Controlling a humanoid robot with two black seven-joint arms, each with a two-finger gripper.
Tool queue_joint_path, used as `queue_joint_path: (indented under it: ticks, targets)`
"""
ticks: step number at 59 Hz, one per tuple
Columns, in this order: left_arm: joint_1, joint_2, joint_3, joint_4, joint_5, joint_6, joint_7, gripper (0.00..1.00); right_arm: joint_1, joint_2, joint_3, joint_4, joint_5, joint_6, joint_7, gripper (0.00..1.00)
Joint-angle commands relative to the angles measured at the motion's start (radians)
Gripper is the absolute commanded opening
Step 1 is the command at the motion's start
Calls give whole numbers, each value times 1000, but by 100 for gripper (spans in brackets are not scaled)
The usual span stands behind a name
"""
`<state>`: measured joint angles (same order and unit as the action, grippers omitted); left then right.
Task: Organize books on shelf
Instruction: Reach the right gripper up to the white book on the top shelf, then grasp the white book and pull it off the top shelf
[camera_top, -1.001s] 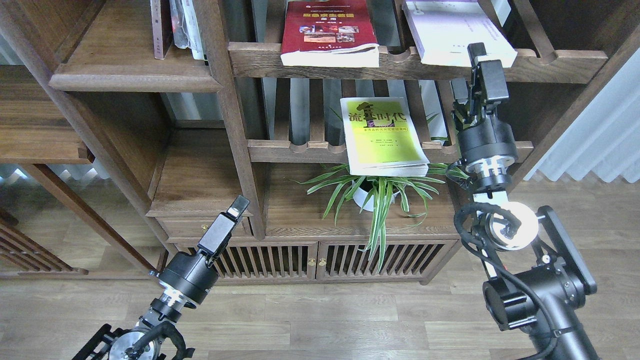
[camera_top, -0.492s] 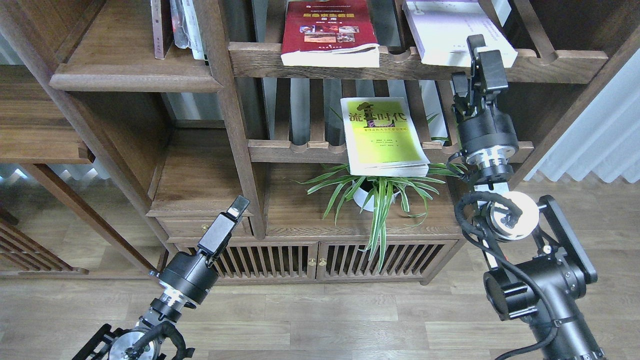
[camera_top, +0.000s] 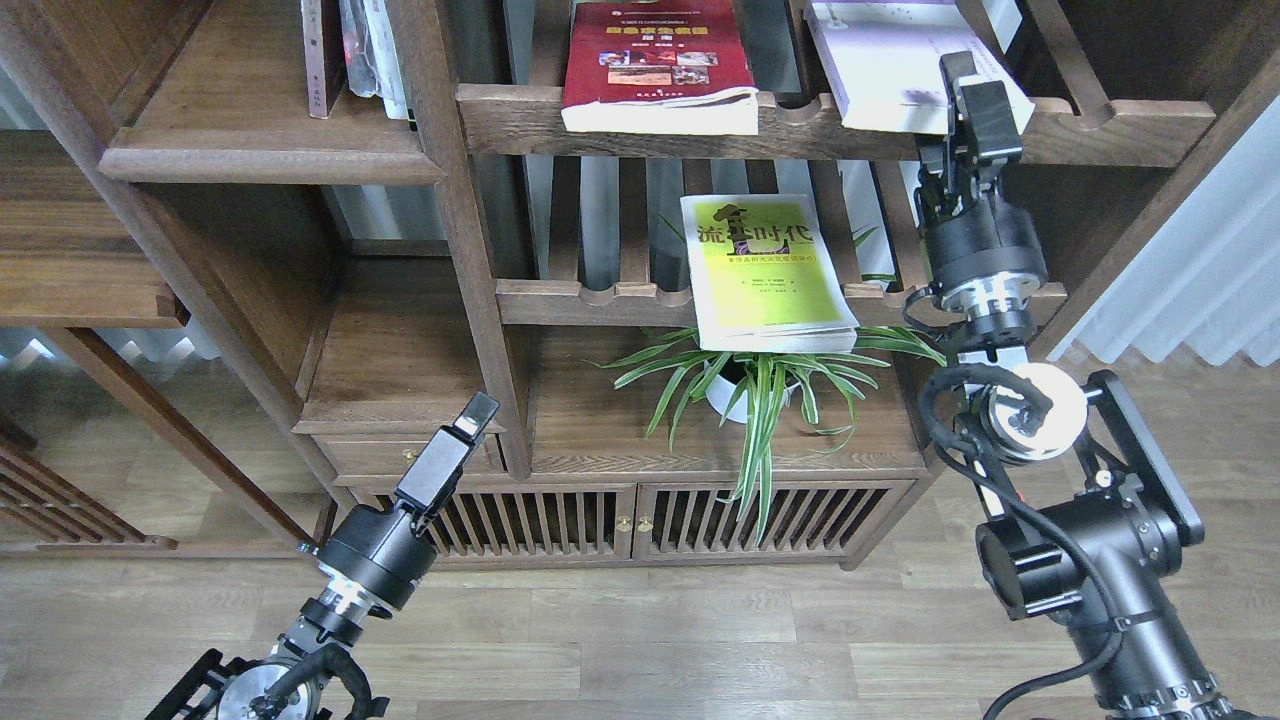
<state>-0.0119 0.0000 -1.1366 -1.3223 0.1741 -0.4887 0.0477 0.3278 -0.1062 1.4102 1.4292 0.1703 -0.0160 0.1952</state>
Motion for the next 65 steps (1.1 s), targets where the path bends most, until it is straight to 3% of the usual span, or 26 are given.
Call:
queue_joint_path:
  ticks: [1, 16, 20, 24, 27, 28, 30, 35, 37, 49, 65]
  targets:
    - [1, 0, 0, 0, 1, 0, 0, 100, 8, -4, 0, -4, 0, -5, 0, 86]
    - [1, 0, 0, 0, 1, 0, 0, 100, 19, -23, -2, -6, 0, -16, 0, 86]
    - [1, 0, 0, -1, 1, 0, 0, 100, 17, -23, 0, -6, 0, -15, 0, 82]
    - [1, 0, 0, -1, 1, 0, 0, 100, 14, -23, 0, -4, 0, -6, 1, 68]
    - [1, 0, 0, -1, 1, 0, 1, 100, 8, -23, 1, -3, 0, 4, 7, 53]
    - [1, 0, 0, -1, 1, 0, 0, 100, 5, -21, 1, 0, 0, 11, 10, 42]
    - [1, 0, 0, -1, 1, 0, 0, 100, 5, -21, 3, 1, 0, 33, 12, 30]
    - [1, 0, -2, 0, 1, 0, 1, 100, 7, -27, -3, 1, -5, 97, 7, 9]
    - [1, 0, -2, -1, 1, 0, 0, 100, 8, -30, -8, 1, -5, 108, 6, 5]
    - [1, 0, -3, -1, 1, 0, 0, 100, 4, -122, -119, 4, -20, 116, -5, 4]
    - [1, 0, -3, -1, 1, 0, 0, 100, -32, -132, -86, 48, -6, 120, -5, 3]
